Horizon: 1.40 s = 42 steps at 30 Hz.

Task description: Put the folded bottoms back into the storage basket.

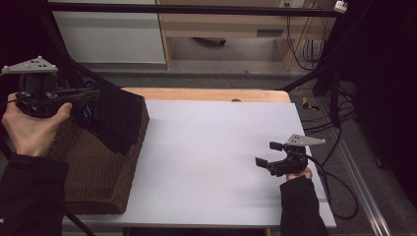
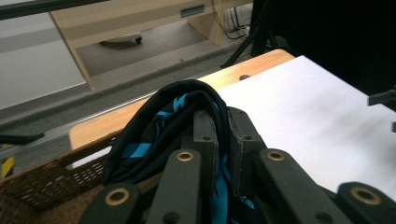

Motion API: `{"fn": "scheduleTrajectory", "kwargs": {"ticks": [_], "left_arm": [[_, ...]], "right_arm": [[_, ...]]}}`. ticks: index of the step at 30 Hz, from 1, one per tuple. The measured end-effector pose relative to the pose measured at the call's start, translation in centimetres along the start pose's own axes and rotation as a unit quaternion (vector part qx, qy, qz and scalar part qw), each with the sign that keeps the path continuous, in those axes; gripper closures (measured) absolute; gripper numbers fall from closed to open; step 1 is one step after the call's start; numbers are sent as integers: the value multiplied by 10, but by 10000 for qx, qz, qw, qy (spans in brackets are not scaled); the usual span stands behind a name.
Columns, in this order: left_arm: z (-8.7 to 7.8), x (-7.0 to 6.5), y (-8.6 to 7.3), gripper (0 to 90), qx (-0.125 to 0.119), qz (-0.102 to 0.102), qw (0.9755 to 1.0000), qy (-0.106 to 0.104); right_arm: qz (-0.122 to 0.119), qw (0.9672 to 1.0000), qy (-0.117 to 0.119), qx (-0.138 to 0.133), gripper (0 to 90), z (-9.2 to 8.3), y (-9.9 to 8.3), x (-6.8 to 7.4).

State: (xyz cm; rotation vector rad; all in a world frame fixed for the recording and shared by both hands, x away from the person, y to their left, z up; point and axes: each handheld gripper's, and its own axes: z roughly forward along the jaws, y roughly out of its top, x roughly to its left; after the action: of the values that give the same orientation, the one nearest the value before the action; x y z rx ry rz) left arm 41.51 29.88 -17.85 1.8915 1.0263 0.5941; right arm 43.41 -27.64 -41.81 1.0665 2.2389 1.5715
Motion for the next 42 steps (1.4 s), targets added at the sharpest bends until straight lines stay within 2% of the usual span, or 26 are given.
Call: {"fn": "scheduleTrajectory", "kwargs": {"ticks": [4, 8, 16, 28, 42], "left_arm": [[-2, 13, -7, 834, 43, -92, 9999, 101], [-3, 20, -12, 834, 101, -131, 9997, 151], [-2, 26, -22, 834, 194, -152, 9994, 234], [10, 37, -42, 834, 369, -230, 9989, 165], [24, 42, -64, 834, 553, -303, 9980, 80]], "right_arm": [[-1, 10000, -1, 14, 34, 1, 0, 0], [4, 10000, -6, 13, 34, 1, 0, 0], [2, 10000, -2, 9, 34, 1, 0, 0], [-4, 10000, -12, 27, 34, 1, 0, 0], [-2, 10000, -12, 30, 34, 1, 0, 0]]}}
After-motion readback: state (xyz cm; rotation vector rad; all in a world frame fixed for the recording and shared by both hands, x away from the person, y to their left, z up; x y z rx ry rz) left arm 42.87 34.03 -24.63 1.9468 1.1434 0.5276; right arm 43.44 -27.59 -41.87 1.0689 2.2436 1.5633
